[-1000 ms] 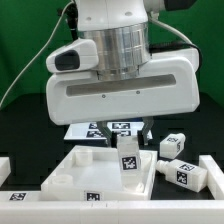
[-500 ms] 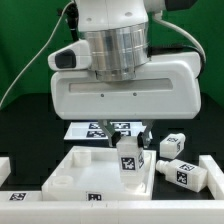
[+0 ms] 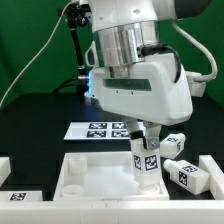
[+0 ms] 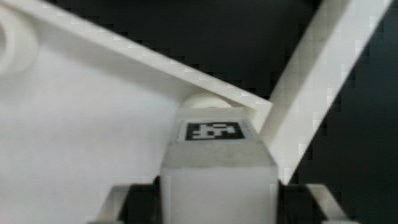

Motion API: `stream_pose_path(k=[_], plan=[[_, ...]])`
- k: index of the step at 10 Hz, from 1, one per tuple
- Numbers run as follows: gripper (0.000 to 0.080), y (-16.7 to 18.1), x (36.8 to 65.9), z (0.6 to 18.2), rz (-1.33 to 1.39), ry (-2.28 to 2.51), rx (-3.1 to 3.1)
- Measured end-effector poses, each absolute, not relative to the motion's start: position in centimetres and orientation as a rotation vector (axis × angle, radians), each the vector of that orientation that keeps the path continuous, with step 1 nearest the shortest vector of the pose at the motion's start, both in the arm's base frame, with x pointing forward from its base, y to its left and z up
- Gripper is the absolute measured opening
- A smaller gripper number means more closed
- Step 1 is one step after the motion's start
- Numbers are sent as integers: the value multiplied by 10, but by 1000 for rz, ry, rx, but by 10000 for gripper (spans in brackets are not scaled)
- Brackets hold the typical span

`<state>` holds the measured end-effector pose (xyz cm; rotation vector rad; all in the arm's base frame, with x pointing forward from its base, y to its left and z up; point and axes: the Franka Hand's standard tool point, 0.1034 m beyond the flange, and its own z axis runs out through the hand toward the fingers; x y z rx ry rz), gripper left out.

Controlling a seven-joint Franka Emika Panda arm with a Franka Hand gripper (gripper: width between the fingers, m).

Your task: Assemble one leg

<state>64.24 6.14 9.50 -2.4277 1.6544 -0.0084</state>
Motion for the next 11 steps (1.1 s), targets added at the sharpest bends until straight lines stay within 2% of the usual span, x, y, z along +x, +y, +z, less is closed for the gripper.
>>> stream_pose_path(k=[1, 2, 3, 4, 5, 6, 9, 11], plan=[[281, 62, 644, 95, 10, 1731, -2361], [334, 63, 643, 95, 13, 1746, -2350], [334, 63, 643, 95, 13, 1742, -2353], [528, 63, 643, 95, 5, 1680, -2398], [528, 62, 643, 96, 2, 1556, -2486], [630, 64, 645, 98, 0, 1426, -2564], [648, 63, 645, 97, -33, 1150, -2701], [649, 64, 644, 95, -58, 733, -2883]])
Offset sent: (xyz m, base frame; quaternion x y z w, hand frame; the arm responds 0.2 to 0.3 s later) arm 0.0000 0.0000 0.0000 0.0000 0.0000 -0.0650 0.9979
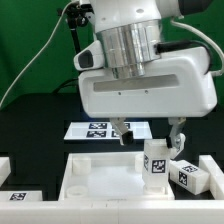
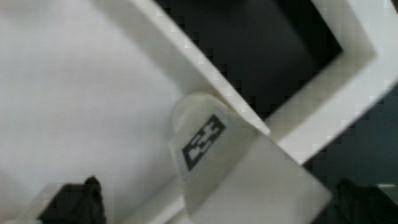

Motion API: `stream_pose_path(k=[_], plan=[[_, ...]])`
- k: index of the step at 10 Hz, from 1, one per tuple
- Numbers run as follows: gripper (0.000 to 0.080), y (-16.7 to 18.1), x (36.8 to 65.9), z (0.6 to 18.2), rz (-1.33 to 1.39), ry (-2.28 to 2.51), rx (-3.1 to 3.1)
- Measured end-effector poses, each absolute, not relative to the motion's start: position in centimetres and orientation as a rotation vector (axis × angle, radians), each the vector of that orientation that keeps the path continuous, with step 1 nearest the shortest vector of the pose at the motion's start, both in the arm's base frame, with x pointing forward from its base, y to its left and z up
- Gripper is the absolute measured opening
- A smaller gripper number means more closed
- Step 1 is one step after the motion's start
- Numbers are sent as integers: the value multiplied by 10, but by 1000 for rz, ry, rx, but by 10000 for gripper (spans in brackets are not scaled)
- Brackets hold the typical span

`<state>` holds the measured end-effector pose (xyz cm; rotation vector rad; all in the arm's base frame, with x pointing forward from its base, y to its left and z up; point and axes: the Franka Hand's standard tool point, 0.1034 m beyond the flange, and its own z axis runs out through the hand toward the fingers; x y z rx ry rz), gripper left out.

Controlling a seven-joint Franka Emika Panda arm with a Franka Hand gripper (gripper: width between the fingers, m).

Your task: Assemble one leg

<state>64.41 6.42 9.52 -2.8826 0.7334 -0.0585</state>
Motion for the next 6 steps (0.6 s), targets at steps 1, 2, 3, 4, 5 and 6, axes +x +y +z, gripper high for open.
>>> stream_pose_path(k=[1, 2, 3, 4, 5, 6], plan=[[649, 66, 647, 96, -69, 611, -2935], [649, 66, 651, 98, -74, 383, -2999], [649, 67, 654, 99, -67, 209, -3038], [649, 70, 656, 98, -77, 48, -3068], [649, 71, 654, 94, -75, -69, -3074], [649, 69, 653, 91, -73, -154, -3073]])
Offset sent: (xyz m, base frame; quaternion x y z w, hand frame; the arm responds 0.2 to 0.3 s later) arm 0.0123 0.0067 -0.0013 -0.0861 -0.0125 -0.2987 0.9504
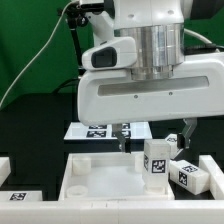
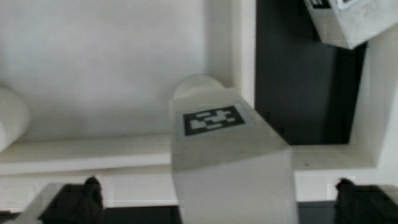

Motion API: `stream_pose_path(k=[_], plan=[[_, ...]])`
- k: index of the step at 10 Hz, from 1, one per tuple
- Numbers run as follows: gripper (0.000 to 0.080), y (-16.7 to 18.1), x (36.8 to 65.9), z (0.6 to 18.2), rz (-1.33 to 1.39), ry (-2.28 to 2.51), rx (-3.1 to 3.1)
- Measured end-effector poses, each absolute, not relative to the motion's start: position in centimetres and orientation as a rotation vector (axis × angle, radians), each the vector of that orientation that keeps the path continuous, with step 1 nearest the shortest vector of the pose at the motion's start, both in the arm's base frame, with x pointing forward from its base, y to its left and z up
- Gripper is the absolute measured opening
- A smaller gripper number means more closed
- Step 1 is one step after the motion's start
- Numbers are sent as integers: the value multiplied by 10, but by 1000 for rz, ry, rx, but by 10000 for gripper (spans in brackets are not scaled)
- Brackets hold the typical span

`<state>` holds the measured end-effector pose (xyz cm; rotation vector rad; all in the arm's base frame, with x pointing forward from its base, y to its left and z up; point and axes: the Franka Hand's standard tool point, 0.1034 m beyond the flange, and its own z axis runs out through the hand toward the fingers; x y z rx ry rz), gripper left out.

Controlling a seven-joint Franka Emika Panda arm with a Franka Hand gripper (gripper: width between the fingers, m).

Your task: Assemble one leg

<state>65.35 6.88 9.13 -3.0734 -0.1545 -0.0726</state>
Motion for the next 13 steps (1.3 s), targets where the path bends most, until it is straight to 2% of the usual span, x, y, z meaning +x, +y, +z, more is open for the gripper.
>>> stream_pose_path(k=[3, 4, 5, 6, 7, 10, 13], plan=[[649, 67, 652, 86, -95, -216, -3072], [539, 67, 652, 86, -95, -216, -3072], [391, 67, 652, 86, -95, -216, -3072], [391, 67, 652, 86, -95, -196, -3072], [282, 67, 652, 86, -94, -174, -3073], [282, 68, 652, 86, -90, -61, -3074], [282, 75, 651, 85, -66, 557, -3002]])
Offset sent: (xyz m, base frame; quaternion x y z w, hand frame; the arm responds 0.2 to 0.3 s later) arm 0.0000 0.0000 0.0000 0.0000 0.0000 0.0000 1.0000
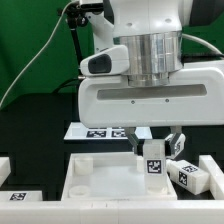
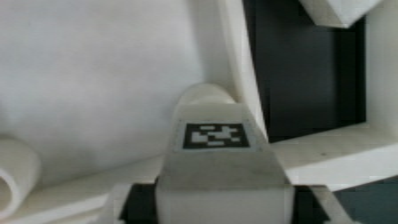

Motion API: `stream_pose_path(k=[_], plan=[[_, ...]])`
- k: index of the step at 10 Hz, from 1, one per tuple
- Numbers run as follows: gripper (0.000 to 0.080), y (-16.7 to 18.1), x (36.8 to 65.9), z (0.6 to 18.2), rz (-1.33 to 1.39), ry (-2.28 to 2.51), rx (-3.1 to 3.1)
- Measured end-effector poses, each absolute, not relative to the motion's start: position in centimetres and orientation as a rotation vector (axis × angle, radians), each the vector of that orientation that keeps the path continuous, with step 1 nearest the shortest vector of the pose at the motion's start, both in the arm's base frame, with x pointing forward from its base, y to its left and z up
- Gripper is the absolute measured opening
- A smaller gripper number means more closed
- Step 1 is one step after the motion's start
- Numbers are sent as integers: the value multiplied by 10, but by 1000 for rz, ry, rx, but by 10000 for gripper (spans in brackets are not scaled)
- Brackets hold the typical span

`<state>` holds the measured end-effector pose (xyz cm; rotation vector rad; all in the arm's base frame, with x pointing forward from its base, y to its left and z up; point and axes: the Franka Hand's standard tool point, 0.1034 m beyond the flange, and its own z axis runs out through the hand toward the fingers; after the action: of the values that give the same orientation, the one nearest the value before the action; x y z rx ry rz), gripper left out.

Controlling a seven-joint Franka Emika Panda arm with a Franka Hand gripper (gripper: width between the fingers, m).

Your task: Assemble one leg

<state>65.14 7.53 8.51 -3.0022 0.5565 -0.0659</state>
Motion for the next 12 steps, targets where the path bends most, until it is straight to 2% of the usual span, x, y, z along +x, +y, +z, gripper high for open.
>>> stream_pose_path(k=[4, 7, 8, 9, 10, 12], plan=[[284, 97, 649, 84, 7, 1432, -2665], [284, 101, 648, 84, 35, 1518, -2598], [526, 100, 648, 84, 30, 1454, -2634], [526, 101, 648, 84, 22, 1363, -2683], [629, 104, 648, 84, 11, 1247, -2746], [647, 104, 648, 84, -13, 963, -2867]])
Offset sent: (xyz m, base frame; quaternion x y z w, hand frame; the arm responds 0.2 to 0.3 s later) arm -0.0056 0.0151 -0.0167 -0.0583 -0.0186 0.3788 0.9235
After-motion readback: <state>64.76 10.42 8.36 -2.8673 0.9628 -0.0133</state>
